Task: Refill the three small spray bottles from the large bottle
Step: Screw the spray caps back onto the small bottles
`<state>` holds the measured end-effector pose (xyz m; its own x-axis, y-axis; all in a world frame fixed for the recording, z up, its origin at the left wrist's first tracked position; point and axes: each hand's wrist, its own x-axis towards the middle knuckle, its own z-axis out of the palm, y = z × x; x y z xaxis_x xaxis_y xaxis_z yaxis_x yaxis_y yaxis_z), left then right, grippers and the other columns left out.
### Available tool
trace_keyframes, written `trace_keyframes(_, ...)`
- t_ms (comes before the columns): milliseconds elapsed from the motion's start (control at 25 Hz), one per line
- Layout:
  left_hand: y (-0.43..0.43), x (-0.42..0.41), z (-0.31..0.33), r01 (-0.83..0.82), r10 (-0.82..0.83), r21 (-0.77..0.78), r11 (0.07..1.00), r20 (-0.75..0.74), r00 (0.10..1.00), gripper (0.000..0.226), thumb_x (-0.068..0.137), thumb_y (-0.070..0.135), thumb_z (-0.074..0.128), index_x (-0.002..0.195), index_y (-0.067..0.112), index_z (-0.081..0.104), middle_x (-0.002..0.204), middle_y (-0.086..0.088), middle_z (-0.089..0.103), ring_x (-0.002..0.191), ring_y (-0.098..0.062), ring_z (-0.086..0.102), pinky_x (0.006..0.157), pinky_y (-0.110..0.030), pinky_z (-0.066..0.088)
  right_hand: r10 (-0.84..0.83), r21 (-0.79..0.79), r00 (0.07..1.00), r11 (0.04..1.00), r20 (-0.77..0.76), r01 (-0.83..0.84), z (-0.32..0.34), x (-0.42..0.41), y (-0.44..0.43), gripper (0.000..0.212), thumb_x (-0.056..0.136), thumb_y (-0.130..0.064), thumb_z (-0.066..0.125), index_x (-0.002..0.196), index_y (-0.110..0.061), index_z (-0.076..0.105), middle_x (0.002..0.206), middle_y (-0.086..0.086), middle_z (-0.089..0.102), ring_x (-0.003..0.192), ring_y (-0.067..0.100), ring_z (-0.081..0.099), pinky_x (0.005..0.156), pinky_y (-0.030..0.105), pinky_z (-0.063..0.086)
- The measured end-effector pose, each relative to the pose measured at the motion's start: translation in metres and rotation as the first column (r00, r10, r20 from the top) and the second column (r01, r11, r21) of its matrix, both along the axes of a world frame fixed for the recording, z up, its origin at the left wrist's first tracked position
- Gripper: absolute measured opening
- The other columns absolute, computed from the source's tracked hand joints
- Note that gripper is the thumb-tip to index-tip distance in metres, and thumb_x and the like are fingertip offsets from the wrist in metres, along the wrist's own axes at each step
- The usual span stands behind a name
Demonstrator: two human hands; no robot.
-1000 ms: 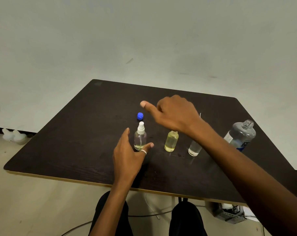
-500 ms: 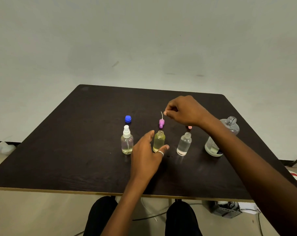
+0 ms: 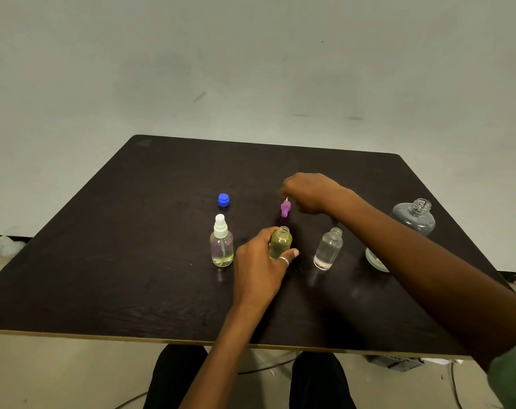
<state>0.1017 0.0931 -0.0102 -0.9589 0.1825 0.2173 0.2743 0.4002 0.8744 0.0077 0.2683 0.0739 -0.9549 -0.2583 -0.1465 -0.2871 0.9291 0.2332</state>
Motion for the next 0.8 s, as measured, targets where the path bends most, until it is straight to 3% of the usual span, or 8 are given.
trace_keyframes(200, -0.004, 0.003, -0.002, -0.008, 0.008, 0.014, 1.0, -0.012, 1.0, 0.046, 0.075, 0.034, 0.085, 0.118, 0.028, 0.067, 0.1, 0.013, 0.073, 0.089, 0.0, 0.066, 0.082, -0.019, 0.054, 0.141, 0.157, 0.988, 0.976, 0.06, -0.149, -0.01, -0.014, -0.001, 0.041, 0.087, -0.011, 0.064, 0.124, -0.028, 0.062, 0.122, -0.001, 0.06, 0.113, 0.024, 0.057, 0.073, 0.034, 0.051)
trace_keyframes(400, -0.008, 0.005, -0.001, -0.016, 0.017, 0.035, 0.999, -0.003, 1.0, 0.047, 0.075, 0.034, 0.085, 0.118, 0.028, 0.067, 0.099, 0.014, 0.072, 0.089, 0.002, 0.066, 0.082, -0.016, 0.054, 0.162, 0.109, 0.986, 0.98, 0.047, -0.167, -0.012, -0.018, -0.001, 0.027, 0.084, -0.015, 0.069, 0.11, -0.025, 0.069, 0.108, 0.002, 0.066, 0.1, 0.023, 0.063, 0.076, 0.038, 0.055)
trace_keyframes(520, -0.011, 0.009, -0.002, -0.021, 0.021, 0.063, 0.998, 0.001, 1.0, 0.046, 0.074, 0.033, 0.086, 0.116, 0.029, 0.069, 0.096, 0.015, 0.073, 0.087, 0.003, 0.066, 0.081, -0.018, 0.055, 0.088, -0.183, 0.995, 0.979, -0.036, -0.093, 0.003, -0.01, 0.002, 0.019, 0.083, -0.019, 0.073, 0.102, -0.019, 0.072, 0.1, -0.002, 0.067, 0.094, 0.015, 0.064, 0.077, 0.028, 0.05)
trace_keyframes(640, -0.013, 0.01, -0.006, -0.025, 0.024, 0.076, 0.997, 0.007, 1.0, 0.047, 0.073, 0.033, 0.086, 0.117, 0.029, 0.069, 0.098, 0.015, 0.073, 0.089, 0.003, 0.067, 0.083, -0.022, 0.056, -0.031, -0.498, 0.992, 0.866, -0.12, -0.033, 0.036, 0.016, -0.002, 0.023, 0.081, -0.02, 0.076, 0.103, -0.016, 0.071, 0.098, -0.007, 0.064, 0.088, 0.007, 0.063, 0.078, 0.022, 0.051)
trace_keyframes(800, -0.01, 0.009, -0.006, -0.027, 0.025, 0.087, 0.996, 0.019, 0.999, 0.047, 0.074, 0.034, 0.086, 0.118, 0.028, 0.068, 0.096, 0.018, 0.07, 0.089, 0.002, 0.067, 0.083, -0.02, 0.056, -0.05, -0.655, 0.992, 0.754, -0.114, -0.037, 0.088, 0.069, -0.008, 0.024, 0.082, -0.028, 0.076, 0.106, -0.026, 0.07, 0.099, -0.014, 0.069, 0.089, 0.001, 0.064, 0.079, 0.017, 0.05)
